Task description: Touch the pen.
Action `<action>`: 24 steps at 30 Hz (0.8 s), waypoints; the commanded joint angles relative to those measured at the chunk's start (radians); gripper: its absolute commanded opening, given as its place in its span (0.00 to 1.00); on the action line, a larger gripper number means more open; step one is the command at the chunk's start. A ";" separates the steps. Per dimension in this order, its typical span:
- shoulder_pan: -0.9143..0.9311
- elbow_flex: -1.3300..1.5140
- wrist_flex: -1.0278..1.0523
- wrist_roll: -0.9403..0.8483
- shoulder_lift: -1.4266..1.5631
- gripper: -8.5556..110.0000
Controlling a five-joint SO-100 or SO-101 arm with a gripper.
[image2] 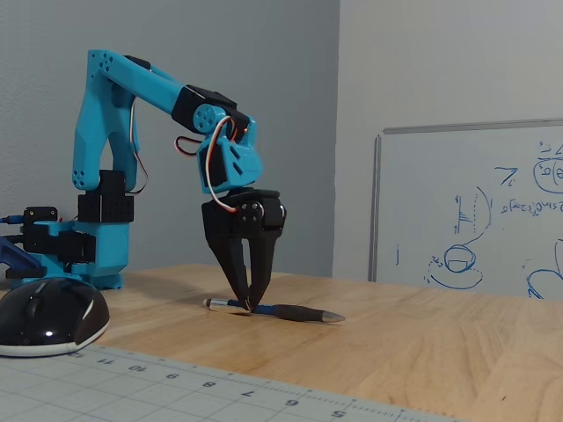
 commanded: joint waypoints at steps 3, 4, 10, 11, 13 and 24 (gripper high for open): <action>-0.009 -0.057 -0.012 0.011 0.106 0.08; -0.015 -0.057 -0.014 0.011 0.115 0.08; -0.058 -0.037 -0.012 0.012 0.123 0.08; -0.071 -0.037 -0.012 0.012 0.123 0.08; -0.083 -0.038 -0.014 0.012 0.121 0.08; -0.054 -0.040 -0.014 0.009 0.043 0.08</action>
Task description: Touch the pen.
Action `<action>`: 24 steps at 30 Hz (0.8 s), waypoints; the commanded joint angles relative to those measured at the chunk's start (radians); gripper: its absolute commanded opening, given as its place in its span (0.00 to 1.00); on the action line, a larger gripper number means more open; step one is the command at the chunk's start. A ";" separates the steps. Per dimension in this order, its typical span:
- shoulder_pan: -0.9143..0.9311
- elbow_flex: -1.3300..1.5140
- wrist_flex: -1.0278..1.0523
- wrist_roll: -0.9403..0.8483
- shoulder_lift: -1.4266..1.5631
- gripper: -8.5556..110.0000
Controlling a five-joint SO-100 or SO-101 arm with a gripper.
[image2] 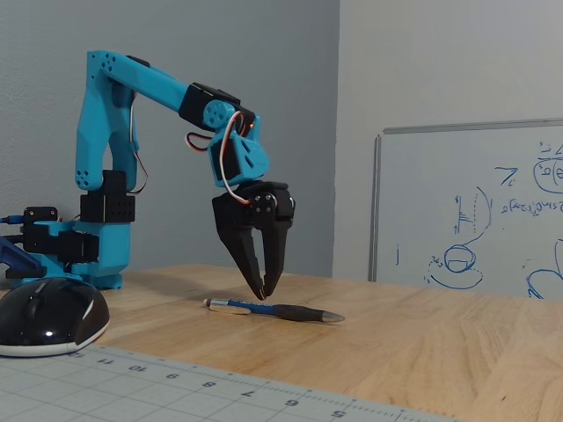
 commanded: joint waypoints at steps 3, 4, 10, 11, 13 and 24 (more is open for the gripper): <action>0.051 -0.038 -0.014 -0.005 0.014 0.08; 0.055 -0.038 -0.014 -0.005 0.014 0.08; 0.055 -0.038 -0.014 0.009 0.002 0.08; 0.052 -0.037 -0.014 0.011 0.002 0.08; 0.051 -0.037 -0.014 0.011 0.002 0.08; 0.049 -0.035 -0.014 0.011 0.000 0.08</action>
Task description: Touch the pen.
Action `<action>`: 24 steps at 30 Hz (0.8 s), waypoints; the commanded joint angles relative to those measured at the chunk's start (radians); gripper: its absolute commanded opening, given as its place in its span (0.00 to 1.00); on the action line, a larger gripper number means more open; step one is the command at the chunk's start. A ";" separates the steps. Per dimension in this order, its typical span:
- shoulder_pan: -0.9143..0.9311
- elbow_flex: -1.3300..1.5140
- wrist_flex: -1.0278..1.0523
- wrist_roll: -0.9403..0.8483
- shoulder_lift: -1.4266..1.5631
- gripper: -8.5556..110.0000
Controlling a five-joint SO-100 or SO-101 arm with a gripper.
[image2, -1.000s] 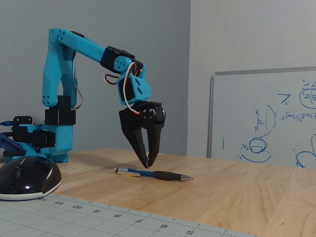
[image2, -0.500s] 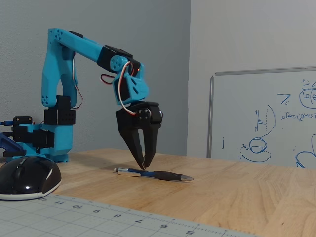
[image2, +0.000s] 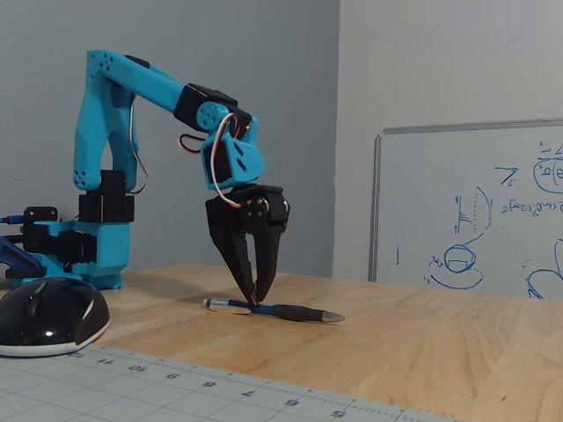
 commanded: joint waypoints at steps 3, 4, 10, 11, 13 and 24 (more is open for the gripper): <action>-0.002 -0.032 -0.014 0.011 0.018 0.08; -0.002 -0.032 -0.014 0.011 0.018 0.08; 0.003 -0.032 -0.014 0.011 0.018 0.08; 0.006 -0.032 -0.014 0.011 0.018 0.08; 0.009 -0.034 -0.014 0.011 0.018 0.08; 0.009 -0.037 -0.014 0.011 0.020 0.08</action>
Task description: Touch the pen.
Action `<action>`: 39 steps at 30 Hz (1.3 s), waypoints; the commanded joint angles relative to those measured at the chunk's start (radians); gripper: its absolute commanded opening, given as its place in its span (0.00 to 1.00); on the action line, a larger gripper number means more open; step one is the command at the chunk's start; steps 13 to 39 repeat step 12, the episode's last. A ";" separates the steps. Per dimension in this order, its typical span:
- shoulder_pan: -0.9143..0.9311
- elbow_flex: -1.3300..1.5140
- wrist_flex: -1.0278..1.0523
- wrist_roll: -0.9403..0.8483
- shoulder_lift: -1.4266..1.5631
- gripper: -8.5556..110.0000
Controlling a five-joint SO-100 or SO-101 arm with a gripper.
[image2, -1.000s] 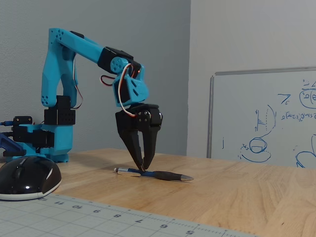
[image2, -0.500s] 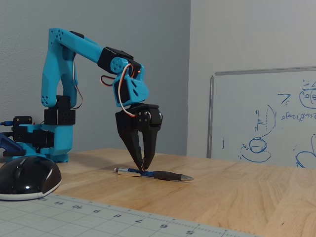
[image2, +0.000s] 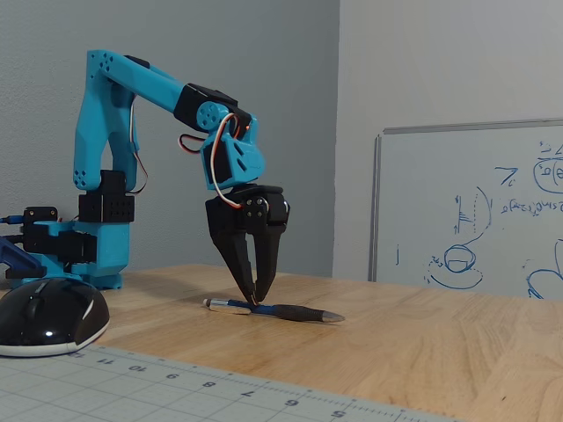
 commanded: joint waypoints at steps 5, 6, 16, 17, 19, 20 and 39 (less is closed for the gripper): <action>0.008 -0.035 -0.014 0.003 0.020 0.08; 0.008 -0.035 -0.014 0.000 0.020 0.08; 0.008 -0.035 -0.014 -0.003 0.020 0.08; 0.008 -0.035 -0.014 -0.003 0.020 0.08; 0.008 -0.035 -0.014 -0.003 0.020 0.08; 0.008 -0.035 -0.014 -0.003 0.020 0.08; 0.008 -0.035 -0.014 -0.003 0.020 0.08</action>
